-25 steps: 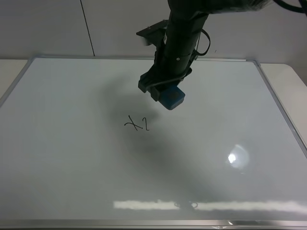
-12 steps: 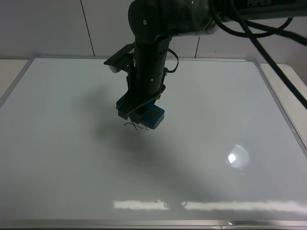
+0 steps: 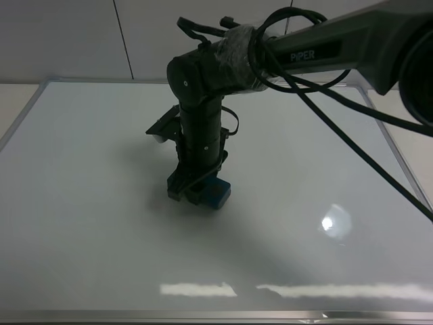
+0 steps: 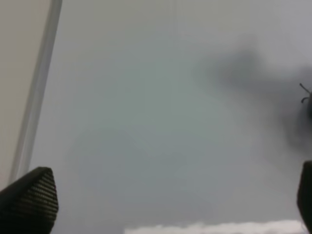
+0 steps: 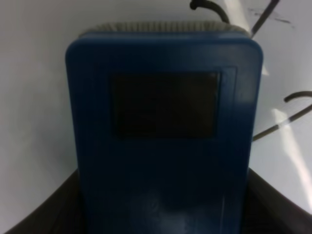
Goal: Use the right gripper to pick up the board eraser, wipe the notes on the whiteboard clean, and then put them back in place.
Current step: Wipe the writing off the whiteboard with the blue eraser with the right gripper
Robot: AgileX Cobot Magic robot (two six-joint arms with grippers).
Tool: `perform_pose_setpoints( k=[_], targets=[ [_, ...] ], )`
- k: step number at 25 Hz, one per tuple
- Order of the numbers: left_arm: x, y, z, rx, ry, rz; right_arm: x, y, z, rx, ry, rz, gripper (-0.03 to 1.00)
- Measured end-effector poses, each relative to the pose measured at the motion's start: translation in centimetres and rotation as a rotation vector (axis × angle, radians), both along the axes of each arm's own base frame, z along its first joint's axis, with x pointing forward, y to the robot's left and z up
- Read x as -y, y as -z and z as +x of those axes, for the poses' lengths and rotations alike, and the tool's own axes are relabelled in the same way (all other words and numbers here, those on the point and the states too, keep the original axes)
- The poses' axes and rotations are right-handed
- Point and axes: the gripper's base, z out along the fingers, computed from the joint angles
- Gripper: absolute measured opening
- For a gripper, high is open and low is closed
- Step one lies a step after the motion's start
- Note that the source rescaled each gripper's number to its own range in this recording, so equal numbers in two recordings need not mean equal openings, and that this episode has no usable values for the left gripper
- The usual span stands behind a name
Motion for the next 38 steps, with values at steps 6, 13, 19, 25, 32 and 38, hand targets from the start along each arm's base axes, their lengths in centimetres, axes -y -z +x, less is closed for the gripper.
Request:
perform_pose_setpoints(
  k=[6,13,19,25,32,38],
  targets=[
    [0.0,0.0,0.0,0.0,0.0,0.0,-0.7,0.8,0.4,-0.001,0.014,-0.022,0.04],
    [0.0,0.0,0.0,0.0,0.0,0.0,-0.9,1.0,0.6,-0.003,0.012,-0.028,0.04],
    [0.0,0.0,0.0,0.0,0.0,0.0,-0.3,1.2,1.3,-0.025,0.051,-0.015,0.04],
    [0.0,0.0,0.0,0.0,0.0,0.0,1.7,1.1,3.6,-0.031,0.139,0.014,0.04],
    [0.0,0.0,0.0,0.0,0.0,0.0,4.7,1.0,6.4,-0.025,0.23,0.02,0.04],
    [0.0,0.0,0.0,0.0,0.0,0.0,5.1,1.0,6.8,-0.022,0.245,0.023,0.04]
  ],
)
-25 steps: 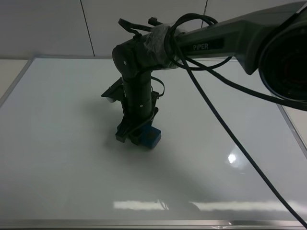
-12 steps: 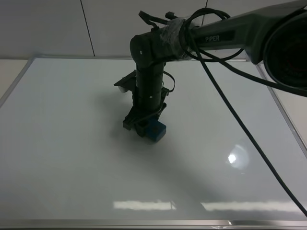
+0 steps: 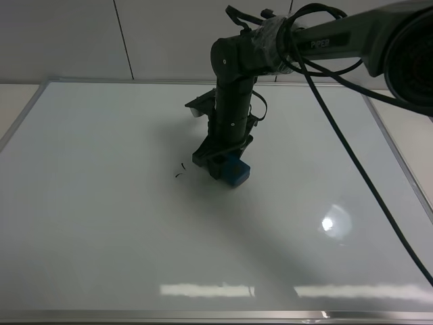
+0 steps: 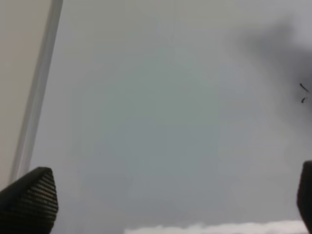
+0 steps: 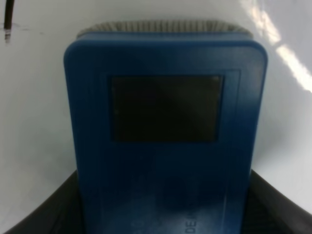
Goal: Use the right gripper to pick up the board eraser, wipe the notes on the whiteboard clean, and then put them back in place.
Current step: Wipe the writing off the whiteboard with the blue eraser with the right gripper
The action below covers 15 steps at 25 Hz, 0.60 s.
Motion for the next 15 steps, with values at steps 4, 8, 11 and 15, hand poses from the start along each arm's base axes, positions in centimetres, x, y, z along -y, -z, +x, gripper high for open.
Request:
perform_pose_setpoints(
  k=[4,8,11,15],
  targets=[
    [0.0,0.0,0.0,0.0,0.0,0.0,-0.7,-0.2,0.4,-0.007,0.014,-0.024,0.04],
    [0.0,0.0,0.0,0.0,0.0,0.0,-2.9,-0.2,0.9,0.018,-0.028,-0.067,0.04],
    [0.0,0.0,0.0,0.0,0.0,0.0,-5.3,0.2,0.4,0.032,-0.083,-0.083,0.04],
    [0.0,0.0,0.0,0.0,0.0,0.0,-8.6,0.6,-1.3,0.051,-0.152,-0.064,0.04]
  ],
)
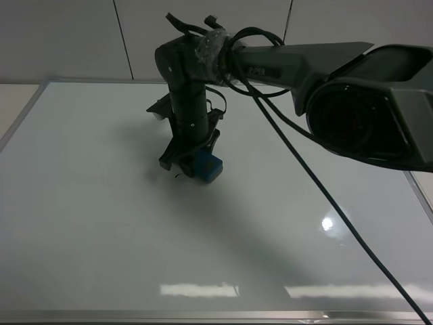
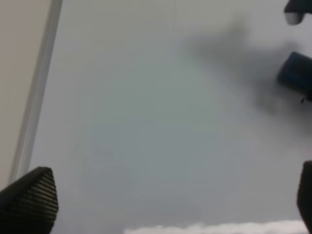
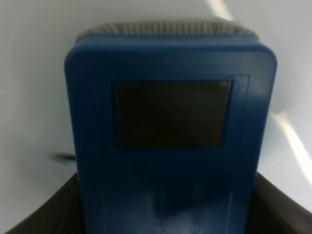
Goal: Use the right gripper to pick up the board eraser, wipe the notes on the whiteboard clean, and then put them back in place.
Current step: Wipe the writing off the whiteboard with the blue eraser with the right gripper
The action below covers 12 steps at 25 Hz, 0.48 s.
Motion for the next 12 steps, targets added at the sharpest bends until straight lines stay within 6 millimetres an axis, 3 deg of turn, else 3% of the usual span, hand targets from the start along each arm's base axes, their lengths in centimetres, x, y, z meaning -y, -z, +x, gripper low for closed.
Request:
perform_pose_setpoints(
  k=[6,12],
  targets=[
    [0.0,0.0,0.0,0.0,0.0,0.0,-4.2,0.2,-4.1,-0.002,-0.112,0.058,0.04],
    [0.0,0.0,0.0,0.0,0.0,0.0,-5.6,0.2,-5.9,-0.032,-0.137,0.091,0.04]
  ],
)
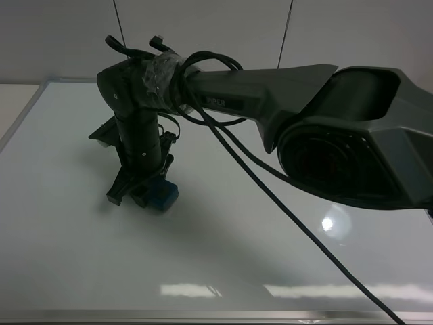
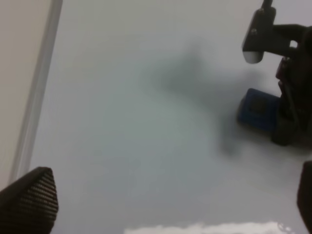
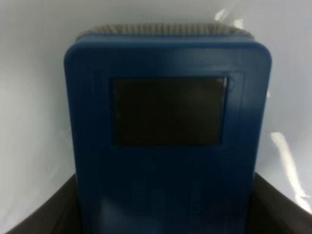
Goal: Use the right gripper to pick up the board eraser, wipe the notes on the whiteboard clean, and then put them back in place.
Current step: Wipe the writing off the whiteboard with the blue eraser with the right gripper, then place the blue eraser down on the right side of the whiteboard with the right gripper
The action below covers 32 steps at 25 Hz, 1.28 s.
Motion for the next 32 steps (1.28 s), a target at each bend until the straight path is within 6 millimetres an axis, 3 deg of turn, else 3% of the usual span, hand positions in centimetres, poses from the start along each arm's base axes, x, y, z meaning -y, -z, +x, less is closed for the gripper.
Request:
perform_pose_setpoints(
  k=[9,15,23,32],
  targets=[
    [0.0,0.0,0.0,0.0,0.0,0.0,0.0,-0.1,0.0,0.001,0.006,0.0,0.04],
    [0.0,0.0,0.0,0.0,0.0,0.0,0.6,-0.9,0.2,0.01,0.111,-0.025,0.04],
    [0.0,0.0,0.0,0.0,0.0,0.0,3.2,-5.7,3.2,0.103,0.252,0.007,0.04],
    [0.0,0.0,0.0,0.0,0.0,0.0,6.3,-8.6,6.0,0.199,0.104,-0.006,0.04]
  ],
)
